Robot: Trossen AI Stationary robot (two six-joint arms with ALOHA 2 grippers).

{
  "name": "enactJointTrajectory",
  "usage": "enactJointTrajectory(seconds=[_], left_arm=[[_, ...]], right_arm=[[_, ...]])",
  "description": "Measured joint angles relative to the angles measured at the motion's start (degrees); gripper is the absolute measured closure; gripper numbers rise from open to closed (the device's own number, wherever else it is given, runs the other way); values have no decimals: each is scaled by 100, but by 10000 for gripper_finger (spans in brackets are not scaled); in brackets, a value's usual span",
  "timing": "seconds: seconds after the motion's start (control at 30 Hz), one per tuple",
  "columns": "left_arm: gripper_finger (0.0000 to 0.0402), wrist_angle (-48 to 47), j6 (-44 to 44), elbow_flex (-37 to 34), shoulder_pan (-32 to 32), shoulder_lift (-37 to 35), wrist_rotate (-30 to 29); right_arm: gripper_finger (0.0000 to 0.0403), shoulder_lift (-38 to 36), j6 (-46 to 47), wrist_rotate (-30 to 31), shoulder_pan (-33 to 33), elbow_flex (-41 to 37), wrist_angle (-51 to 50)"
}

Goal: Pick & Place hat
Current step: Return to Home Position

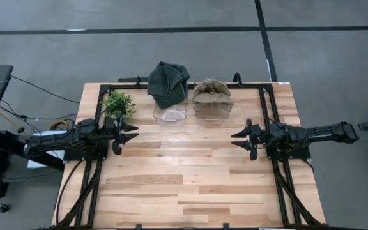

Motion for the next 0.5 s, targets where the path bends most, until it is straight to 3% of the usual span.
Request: enactJointTrajectory(seconds=[0.5], left_arm=[[262,27,0,0,-402,-7,1]], right_arm=[[267,0,9,-4,0,-2,0]])
